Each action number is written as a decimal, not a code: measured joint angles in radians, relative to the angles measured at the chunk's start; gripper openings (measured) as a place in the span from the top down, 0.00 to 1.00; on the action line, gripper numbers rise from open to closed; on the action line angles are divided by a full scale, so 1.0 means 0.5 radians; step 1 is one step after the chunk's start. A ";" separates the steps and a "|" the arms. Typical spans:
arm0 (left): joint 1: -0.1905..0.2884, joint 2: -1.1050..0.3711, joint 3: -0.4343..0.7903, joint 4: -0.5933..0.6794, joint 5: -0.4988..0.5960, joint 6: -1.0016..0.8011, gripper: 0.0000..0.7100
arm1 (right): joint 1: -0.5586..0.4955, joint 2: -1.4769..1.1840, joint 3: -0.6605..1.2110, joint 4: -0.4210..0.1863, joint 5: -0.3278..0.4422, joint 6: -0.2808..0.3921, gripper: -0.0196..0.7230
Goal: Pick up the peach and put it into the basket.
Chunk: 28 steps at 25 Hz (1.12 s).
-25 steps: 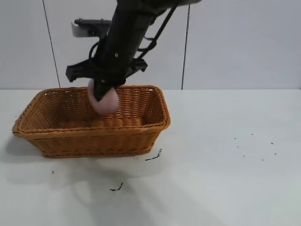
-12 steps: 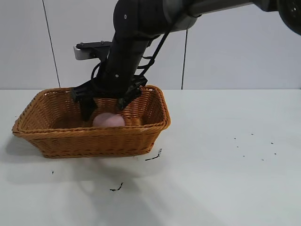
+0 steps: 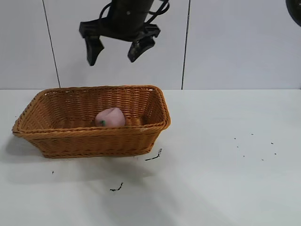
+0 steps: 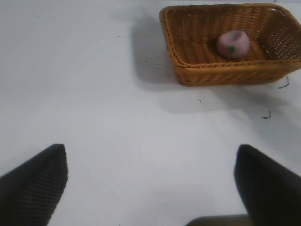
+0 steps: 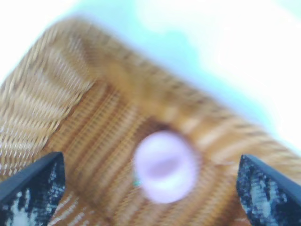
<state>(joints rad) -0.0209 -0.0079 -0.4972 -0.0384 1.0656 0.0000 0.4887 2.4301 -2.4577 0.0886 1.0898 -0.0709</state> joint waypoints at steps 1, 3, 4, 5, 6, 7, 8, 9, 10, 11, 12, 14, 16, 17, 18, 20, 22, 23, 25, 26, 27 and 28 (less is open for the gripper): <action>0.000 0.000 0.000 0.000 0.000 0.000 0.02 | -0.063 0.000 -0.002 -0.009 0.010 0.003 0.04; 0.000 0.000 0.000 0.000 0.000 0.000 0.02 | -0.189 0.000 -0.002 -0.033 0.037 0.007 0.04; 0.000 0.000 0.000 0.000 0.000 0.000 0.02 | -0.262 0.000 -0.002 -0.043 0.046 0.010 0.04; 0.000 0.000 0.000 0.000 0.000 0.000 0.02 | -0.336 0.000 -0.002 -0.054 0.059 0.010 0.04; 0.000 0.000 0.000 0.000 0.000 0.000 0.02 | -0.398 0.000 -0.002 -0.059 0.073 0.012 0.04; 0.000 0.000 0.000 0.000 0.000 0.000 0.02 | -0.472 0.000 -0.002 -0.061 0.085 0.014 0.04; 0.000 0.000 0.000 0.000 0.000 0.000 0.02 | -0.543 0.000 -0.002 -0.065 0.097 0.016 0.04; 0.000 0.000 0.000 0.000 0.000 0.000 0.02 | -0.611 0.000 -0.002 -0.067 0.113 0.018 0.04; 0.000 0.000 0.000 0.000 0.000 0.000 0.02 | -0.665 0.000 -0.002 -0.067 0.129 0.018 0.04; 0.000 0.000 0.000 0.000 0.000 0.000 0.02 | -0.725 0.000 -0.002 -0.070 0.133 0.018 0.04; 0.000 0.000 0.000 0.000 0.000 0.000 0.02 | -0.780 0.000 -0.002 -0.072 0.141 0.018 0.04; 0.000 0.000 0.000 0.000 0.000 0.000 0.02 | -0.864 0.000 -0.002 -0.075 0.178 0.018 0.04; 0.000 0.000 0.000 0.000 0.000 0.000 0.02 | -0.926 -0.002 0.001 -0.075 0.215 0.018 0.04; 0.000 0.000 0.000 0.000 0.000 0.000 0.02 | -0.943 -0.013 0.010 -0.075 0.231 0.018 0.04; 0.000 0.000 0.000 0.000 0.000 0.000 0.02 | -0.958 -0.026 0.023 -0.075 0.243 0.018 0.04; 0.000 0.000 0.000 0.000 0.000 0.000 0.02 | -0.964 -0.075 0.062 -0.075 0.244 0.018 0.04; 0.000 0.000 0.000 0.000 0.000 0.000 0.02 | -0.964 -0.137 0.124 -0.075 0.244 0.018 0.04; 0.000 0.000 0.000 0.000 0.000 0.000 0.02 | -0.964 -0.191 0.181 -0.075 0.244 0.018 0.04; 0.000 0.000 0.000 0.000 0.000 0.000 0.02 | -0.959 -0.287 0.289 -0.075 0.244 0.020 0.04; 0.000 0.000 0.000 0.000 0.000 0.000 0.02 | -0.959 -0.356 0.361 -0.075 0.244 0.026 0.04; 0.000 0.000 0.000 0.000 0.000 0.000 0.02 | -0.958 -0.433 0.444 -0.075 0.244 0.033 0.04; 0.000 0.000 0.000 0.000 0.000 0.000 0.02 | -0.958 -0.506 0.521 -0.074 0.243 0.035 0.04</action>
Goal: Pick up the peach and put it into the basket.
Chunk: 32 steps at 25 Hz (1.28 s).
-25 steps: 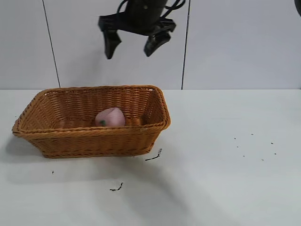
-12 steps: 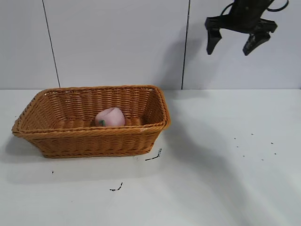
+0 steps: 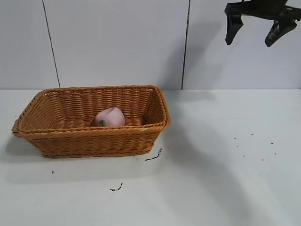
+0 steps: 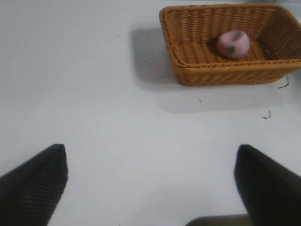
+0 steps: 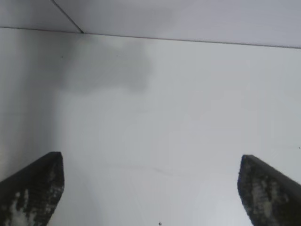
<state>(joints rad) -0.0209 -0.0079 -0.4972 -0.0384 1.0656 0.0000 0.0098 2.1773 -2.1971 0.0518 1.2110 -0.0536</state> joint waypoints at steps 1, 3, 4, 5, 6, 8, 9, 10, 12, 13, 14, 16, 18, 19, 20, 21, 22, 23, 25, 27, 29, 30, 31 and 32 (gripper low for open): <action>0.000 0.000 0.000 0.000 0.000 0.000 0.02 | 0.000 -0.097 0.103 0.000 0.000 0.003 0.04; 0.000 0.000 0.000 0.000 0.000 0.000 0.02 | 0.000 -0.300 0.317 0.000 0.000 0.005 0.04; 0.000 0.000 0.000 0.000 0.000 0.000 0.02 | 0.000 -0.403 0.421 0.000 0.000 0.005 0.04; 0.000 0.000 0.000 0.000 0.000 0.000 0.02 | 0.000 -0.555 0.575 0.000 -0.002 0.005 0.04; 0.000 0.000 0.000 0.000 0.000 0.000 0.02 | 0.000 -0.692 0.711 0.000 -0.002 0.005 0.04; 0.000 0.000 0.000 0.000 0.000 0.000 0.02 | 0.000 -0.951 0.968 0.000 -0.002 0.005 0.04; 0.000 0.000 0.000 0.000 0.000 0.000 0.02 | 0.000 -1.092 1.113 0.000 -0.002 0.005 0.04; 0.000 0.000 0.000 0.000 0.000 0.000 0.02 | 0.000 -1.234 1.234 0.000 -0.002 0.005 0.04; 0.000 0.000 0.000 0.000 0.000 0.000 0.02 | 0.000 -1.496 1.530 0.000 -0.002 0.005 0.04; 0.000 0.000 0.000 0.000 0.000 0.000 0.02 | 0.000 -1.638 1.678 0.000 0.000 0.005 0.04; 0.000 0.000 0.000 0.000 0.000 0.000 0.02 | 0.000 -1.753 1.803 0.000 0.000 0.005 0.04; 0.000 0.000 0.000 0.000 0.000 0.000 0.02 | 0.000 -1.999 2.078 0.000 0.000 0.005 0.04; 0.000 0.000 0.000 0.000 0.000 0.000 0.02 | 0.000 -2.268 2.378 0.000 -0.013 0.005 0.04; 0.000 0.000 0.000 0.000 0.000 0.000 0.02 | 0.000 -2.411 2.524 0.000 -0.045 0.005 0.04; 0.000 0.000 0.000 0.000 0.000 0.000 0.02 | 0.000 -2.555 2.661 0.000 -0.094 0.005 0.04; 0.000 0.000 0.000 0.000 0.000 0.000 0.02 | 0.000 -2.674 2.771 0.000 -0.149 0.005 0.04; 0.000 0.000 0.000 0.000 0.000 0.000 0.02 | 0.000 -2.817 2.875 0.000 -0.191 0.001 0.04; 0.000 0.000 0.000 0.000 0.000 0.000 0.02 | 0.000 -2.960 3.011 0.000 -0.239 -0.002 0.04; 0.000 0.000 0.000 0.000 0.000 0.000 0.02 | 0.000 -3.222 3.192 0.000 -0.316 -0.015 0.04; 0.000 0.000 0.000 0.000 0.000 0.000 0.02 | 0.000 -3.484 3.342 0.002 -0.351 -0.019 0.04; 0.000 0.000 0.000 0.000 0.000 0.000 0.02 | 0.000 -3.667 3.388 0.000 -0.346 -0.019 0.04; 0.000 0.000 0.000 0.000 0.000 0.000 0.02 | 0.000 -3.780 3.396 0.004 -0.355 -0.019 0.04; 0.000 0.000 0.000 0.000 0.000 0.000 0.02 | 0.000 -3.869 3.398 0.006 -0.360 -0.021 0.04; 0.000 0.000 0.000 0.000 0.000 0.000 0.02 | 0.000 -3.937 3.398 0.006 -0.362 -0.024 0.04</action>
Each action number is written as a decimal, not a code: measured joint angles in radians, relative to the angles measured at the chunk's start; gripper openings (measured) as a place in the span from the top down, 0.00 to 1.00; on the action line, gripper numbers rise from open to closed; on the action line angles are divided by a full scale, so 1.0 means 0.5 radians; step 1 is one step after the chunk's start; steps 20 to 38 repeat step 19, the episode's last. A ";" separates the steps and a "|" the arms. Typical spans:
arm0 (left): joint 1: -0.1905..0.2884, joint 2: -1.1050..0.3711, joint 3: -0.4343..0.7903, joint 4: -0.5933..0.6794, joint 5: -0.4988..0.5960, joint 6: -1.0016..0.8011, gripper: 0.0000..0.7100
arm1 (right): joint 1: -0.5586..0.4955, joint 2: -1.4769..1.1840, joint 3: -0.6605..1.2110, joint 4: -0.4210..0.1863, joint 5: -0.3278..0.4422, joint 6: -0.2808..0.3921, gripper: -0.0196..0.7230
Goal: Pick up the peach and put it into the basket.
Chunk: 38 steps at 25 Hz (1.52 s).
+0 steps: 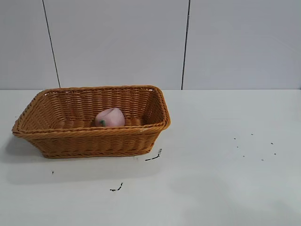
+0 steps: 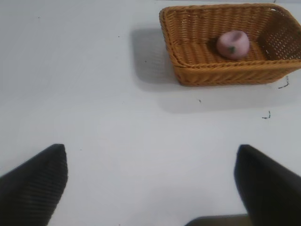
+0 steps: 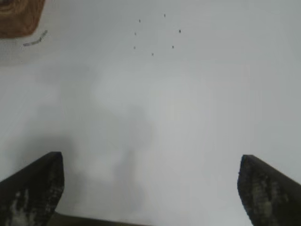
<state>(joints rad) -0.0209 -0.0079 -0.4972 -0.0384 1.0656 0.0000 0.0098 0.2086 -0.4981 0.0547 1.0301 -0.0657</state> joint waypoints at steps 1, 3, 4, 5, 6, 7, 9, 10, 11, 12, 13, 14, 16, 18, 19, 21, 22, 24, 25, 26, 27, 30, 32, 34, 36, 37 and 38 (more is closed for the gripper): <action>0.000 0.000 0.000 0.000 0.000 0.000 0.02 | 0.000 -0.064 0.000 0.000 -0.002 0.000 0.04; 0.000 0.000 0.000 0.000 0.000 0.000 0.02 | 0.000 -0.220 0.000 0.000 -0.001 -0.002 0.04; 0.000 0.000 0.000 0.000 0.000 0.000 0.02 | 0.000 -0.278 0.002 0.000 -0.002 -0.002 0.04; 0.000 0.000 0.000 0.000 0.000 0.000 0.02 | 0.000 -0.347 0.002 0.001 -0.002 -0.002 0.04; 0.000 0.000 0.000 0.000 0.000 0.000 0.02 | 0.000 -0.394 0.002 0.001 -0.002 -0.002 0.04; 0.000 0.000 0.000 0.000 0.000 0.000 0.02 | 0.000 -0.416 0.002 0.002 0.000 -0.004 0.04; 0.000 0.000 0.000 0.000 0.000 0.000 0.02 | 0.000 -0.425 0.002 0.002 0.000 -0.004 0.04; 0.000 0.000 0.000 0.000 0.000 0.000 0.02 | 0.000 -0.425 0.002 0.002 0.000 -0.004 0.04; 0.000 0.000 0.000 0.000 0.000 0.000 0.02 | 0.000 -0.425 0.002 0.002 0.000 -0.004 0.04; 0.000 0.000 0.000 0.000 0.000 0.000 0.02 | 0.000 -0.425 0.002 0.002 0.000 -0.004 0.04; 0.000 0.000 0.000 0.000 0.000 0.000 0.02 | 0.000 -0.425 0.002 0.002 0.000 -0.008 0.04; 0.000 0.000 0.000 0.000 0.000 0.000 0.02 | 0.000 -0.425 0.002 0.002 0.000 -0.008 0.04; 0.000 0.000 0.000 0.000 0.000 0.000 0.02 | 0.000 -0.425 0.002 0.002 0.000 -0.008 0.04; 0.000 0.000 0.000 0.000 0.000 0.000 0.02 | 0.000 -0.425 0.002 0.002 0.000 -0.008 0.04; 0.000 0.000 0.000 0.000 0.000 0.000 0.02 | 0.000 -0.425 0.002 0.002 0.000 -0.008 0.04; 0.000 0.000 0.000 0.000 0.000 0.000 0.02 | 0.000 -0.425 0.002 0.002 0.000 -0.008 0.04; 0.000 0.000 0.000 0.000 0.000 0.000 0.02 | 0.000 -0.425 0.002 0.002 0.000 -0.008 0.04; 0.000 0.000 0.000 0.000 0.000 0.000 0.02 | 0.000 -0.425 0.002 0.002 0.000 -0.008 0.04; 0.000 0.000 0.000 0.000 0.000 0.000 0.02 | 0.000 -0.425 0.002 0.002 0.000 -0.008 0.04; 0.000 0.000 0.000 0.000 0.000 0.000 0.02 | 0.000 -0.425 0.002 0.002 0.000 -0.008 0.04; 0.000 0.000 0.000 0.000 0.000 0.000 0.02 | 0.000 -0.425 0.002 0.002 0.000 -0.008 0.04; 0.000 0.000 0.000 0.000 0.000 0.000 0.02 | 0.000 -0.425 0.002 0.002 0.000 -0.008 0.04; 0.000 0.000 0.000 0.000 0.000 0.000 0.02 | 0.000 -0.425 0.002 0.002 0.000 -0.008 0.04; 0.000 0.000 0.000 0.000 0.000 0.000 0.02 | 0.000 -0.425 0.002 0.002 0.000 -0.008 0.04; 0.000 0.000 0.000 0.000 0.000 0.000 0.02 | 0.000 -0.425 0.002 0.002 0.000 -0.008 0.04; 0.000 0.000 0.000 0.000 0.000 0.000 0.02 | 0.000 -0.425 0.002 0.002 0.000 -0.008 0.04; 0.000 0.000 0.000 0.000 0.000 0.000 0.02 | 0.000 -0.425 0.002 0.002 0.000 -0.008 0.04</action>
